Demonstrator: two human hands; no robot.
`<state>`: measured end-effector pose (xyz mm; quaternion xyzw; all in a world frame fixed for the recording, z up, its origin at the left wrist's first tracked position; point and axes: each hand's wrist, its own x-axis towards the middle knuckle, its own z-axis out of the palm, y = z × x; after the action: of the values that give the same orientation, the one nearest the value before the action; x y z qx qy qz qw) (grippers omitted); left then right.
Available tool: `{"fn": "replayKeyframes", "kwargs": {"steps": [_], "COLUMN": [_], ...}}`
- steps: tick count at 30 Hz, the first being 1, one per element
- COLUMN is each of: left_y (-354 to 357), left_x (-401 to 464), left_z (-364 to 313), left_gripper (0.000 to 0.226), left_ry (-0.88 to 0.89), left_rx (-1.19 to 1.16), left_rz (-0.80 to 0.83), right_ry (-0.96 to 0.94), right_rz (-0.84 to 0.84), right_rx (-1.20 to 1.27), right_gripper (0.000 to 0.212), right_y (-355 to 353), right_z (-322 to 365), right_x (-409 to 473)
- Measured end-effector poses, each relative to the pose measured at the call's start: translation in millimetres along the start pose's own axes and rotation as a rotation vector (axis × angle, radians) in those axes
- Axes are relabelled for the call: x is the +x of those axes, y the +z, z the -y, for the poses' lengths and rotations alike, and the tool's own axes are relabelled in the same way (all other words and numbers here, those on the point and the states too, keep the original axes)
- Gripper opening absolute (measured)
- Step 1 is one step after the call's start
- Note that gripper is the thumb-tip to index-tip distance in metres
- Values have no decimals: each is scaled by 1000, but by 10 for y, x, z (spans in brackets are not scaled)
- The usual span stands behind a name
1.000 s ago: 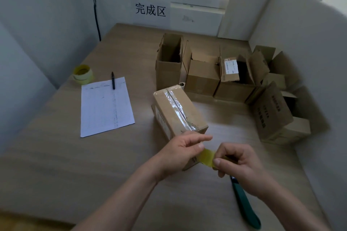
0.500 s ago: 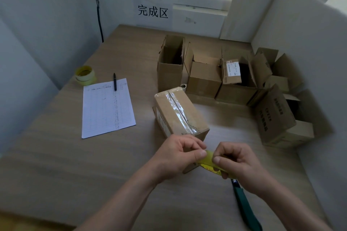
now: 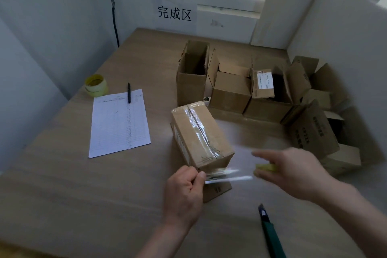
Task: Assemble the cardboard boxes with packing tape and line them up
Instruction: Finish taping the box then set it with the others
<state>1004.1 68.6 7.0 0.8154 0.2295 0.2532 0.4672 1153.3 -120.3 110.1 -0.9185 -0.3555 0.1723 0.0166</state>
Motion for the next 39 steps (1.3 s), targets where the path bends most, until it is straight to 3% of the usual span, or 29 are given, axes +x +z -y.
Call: {"fn": "replayKeyframes", "kwargs": {"steps": [2, 7, 15, 19, 22, 24, 26, 27, 29, 32, 35, 39], "left_y": [21, 94, 214, 237, 242, 232, 190, 162, 118, 150, 200, 219], "left_x": [46, 123, 119, 144, 170, 235, 307, 333, 383, 526, 665, 748], "left_z": [40, 140, 236, 278, 320, 318, 316, 297, 258, 250, 328, 466], "left_gripper": [41, 40, 44, 42, 47, 50, 33, 23, 40, 52, 61, 56], "left_ry": [20, 31, -28, -91, -235, -424, -551, -539, -310, 148, 268, 454], "left_rx": [67, 249, 278, 264, 157, 56, 18, 45, 173, 321, 487, 539], "left_rz": [-46, -81, -96, -90, -96, -80, -85, -105, -89, 180, 393, 341], "right_ry": [-26, -177, -231, -261, -287, -322, -383, -421, -484, -515, -502, -451], "right_rz": [-173, -309, -285, -289, -256, -234, -202, -172, -113, -103, -181, -258], "right_rx": [-168, -124, -112, -98, -87, -29, 27, 37, 31, 15, 44, 68], "right_gripper": [60, 75, 71, 79, 79, 75, 65, 60, 57, 58, 57, 59], "right_y": [39, 233, 401, 463, 526, 542, 554, 559, 579, 602, 690, 814], "right_z": [-52, -158, -285, -359, -345, -341, -360, -368, -373, -324, -269, -206], "right_x": [160, 458, 808, 959, 1037, 1067, 1099, 1114, 1141, 1131, 1068, 956]}}
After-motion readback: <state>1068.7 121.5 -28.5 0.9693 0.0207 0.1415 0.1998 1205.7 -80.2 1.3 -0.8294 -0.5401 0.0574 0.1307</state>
